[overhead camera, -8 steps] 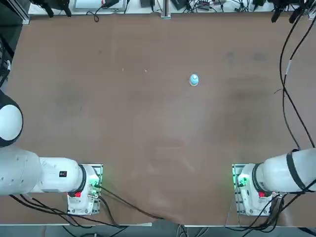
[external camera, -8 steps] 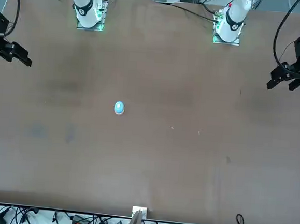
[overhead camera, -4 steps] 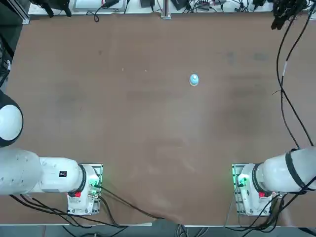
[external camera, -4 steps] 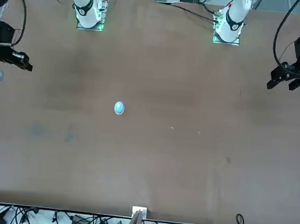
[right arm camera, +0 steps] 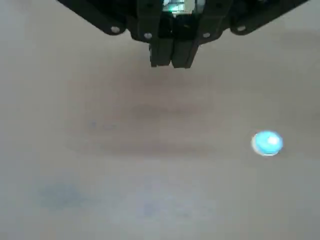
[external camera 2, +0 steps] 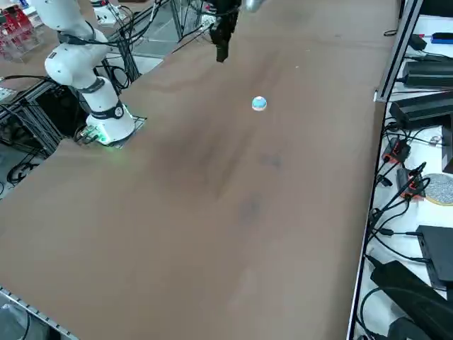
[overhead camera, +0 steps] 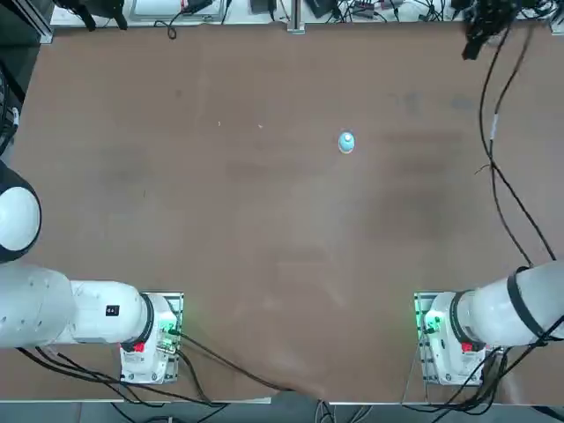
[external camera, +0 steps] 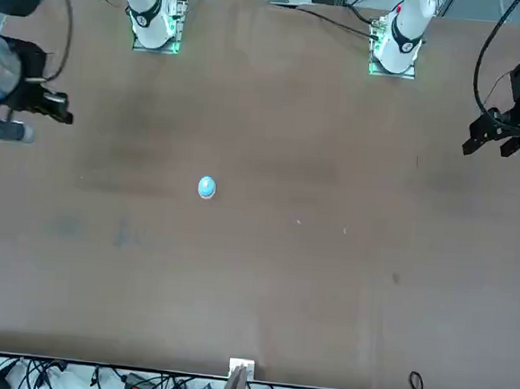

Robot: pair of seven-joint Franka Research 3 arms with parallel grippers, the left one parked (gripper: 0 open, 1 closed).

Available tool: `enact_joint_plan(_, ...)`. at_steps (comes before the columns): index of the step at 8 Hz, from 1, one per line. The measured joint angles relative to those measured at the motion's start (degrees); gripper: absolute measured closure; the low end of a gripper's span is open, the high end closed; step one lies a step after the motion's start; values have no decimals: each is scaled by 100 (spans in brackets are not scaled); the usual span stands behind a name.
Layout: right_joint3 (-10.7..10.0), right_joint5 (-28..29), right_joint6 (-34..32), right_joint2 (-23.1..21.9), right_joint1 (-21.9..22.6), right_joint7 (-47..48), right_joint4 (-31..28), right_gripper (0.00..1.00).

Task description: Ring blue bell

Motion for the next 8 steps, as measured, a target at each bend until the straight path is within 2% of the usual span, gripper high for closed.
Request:
enact_joint_plan(2, 22, 372, 535, 459, 547, 614, -40, 99)
enact_joint_plan(4, 24, 440, 1206, 804, 1033, 1267, -197, 99)
enact_joint_plan(6, 27, 444, 2225, 938, 1502, 1857, -750, 99)
enact_joint_plan(8, 24, 444, 2913, 1064, 1709, 2007, -1170, 99)
